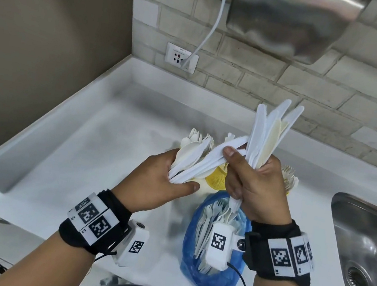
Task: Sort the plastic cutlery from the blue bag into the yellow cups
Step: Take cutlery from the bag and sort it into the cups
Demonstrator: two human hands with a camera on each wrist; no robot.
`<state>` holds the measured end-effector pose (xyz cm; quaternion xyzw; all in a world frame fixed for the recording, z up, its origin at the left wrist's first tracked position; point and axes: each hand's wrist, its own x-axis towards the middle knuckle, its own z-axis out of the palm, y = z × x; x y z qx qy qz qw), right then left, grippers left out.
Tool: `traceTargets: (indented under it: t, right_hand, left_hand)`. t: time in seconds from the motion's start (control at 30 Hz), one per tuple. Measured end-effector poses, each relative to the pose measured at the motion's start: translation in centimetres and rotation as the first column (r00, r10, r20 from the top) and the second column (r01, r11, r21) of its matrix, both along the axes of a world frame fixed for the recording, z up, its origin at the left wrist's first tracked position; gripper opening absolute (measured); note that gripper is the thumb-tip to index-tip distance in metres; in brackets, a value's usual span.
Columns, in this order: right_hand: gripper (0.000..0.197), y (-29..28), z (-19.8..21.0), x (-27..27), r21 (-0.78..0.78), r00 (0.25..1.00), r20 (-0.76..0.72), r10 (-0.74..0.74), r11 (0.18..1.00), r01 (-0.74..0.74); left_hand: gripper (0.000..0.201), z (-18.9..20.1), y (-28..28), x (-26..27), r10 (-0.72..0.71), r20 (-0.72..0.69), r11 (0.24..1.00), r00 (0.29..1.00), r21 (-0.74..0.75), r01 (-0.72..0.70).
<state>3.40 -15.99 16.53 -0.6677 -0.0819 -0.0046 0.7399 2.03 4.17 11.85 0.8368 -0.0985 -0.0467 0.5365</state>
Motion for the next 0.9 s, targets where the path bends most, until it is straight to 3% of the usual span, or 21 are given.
traceTargets:
  t: [0.13, 0.23, 0.4, 0.57, 0.7, 0.8, 0.9]
  right_hand:
    - [0.031, 0.0, 0.1, 0.2, 0.114, 1.000, 0.008, -0.009, 0.993, 0.008]
    - [0.023, -0.3, 0.1, 0.5, 0.263, 0.995, 0.036, -0.095, 0.961, 0.082]
    - [0.024, -1.7, 0.4, 1.1, 0.486, 0.971, 0.019, -0.238, 0.851, 0.199]
    - [0.018, -3.1, -0.8, 1.7, 0.640, 0.959, -0.110, -0.262, 0.720, 0.270]
    - [0.013, -3.4, -2.1, 2.0, 0.752, 0.951, -0.251, -0.179, 0.583, 0.308]
    - [0.008, -3.5, -3.3, 2.3, 0.773, 0.937, -0.311, -0.158, 0.531, 0.347]
    - [0.016, -3.4, -3.9, 2.4, 0.784, 0.925, -0.355, -0.135, 0.497, 0.373]
  left_hand:
    - [0.049, 0.1, 0.1, 0.0, 0.002, 0.006, 0.999, 1.000, 0.043, -0.002]
    - [0.043, 0.0, 0.2, 0.0, 0.009, 0.003, 0.999, 1.000, 0.050, -0.009]
    - [0.033, 0.0, 0.2, -0.2, 0.009, 0.029, 0.999, 1.000, 0.031, -0.010]
    - [0.012, 0.6, 0.1, -0.6, 0.013, -0.039, 0.997, 0.999, -0.069, -0.016]
    - [0.034, 0.6, 0.1, -0.7, 0.060, -0.186, 0.967, 0.981, -0.232, -0.103]
    - [0.038, 0.3, -0.2, -0.7, 0.042, -0.239, 0.931, 0.970, -0.343, -0.124]
    - [0.042, 0.3, -0.5, -1.0, -0.001, -0.259, 0.912, 0.966, -0.397, -0.106]
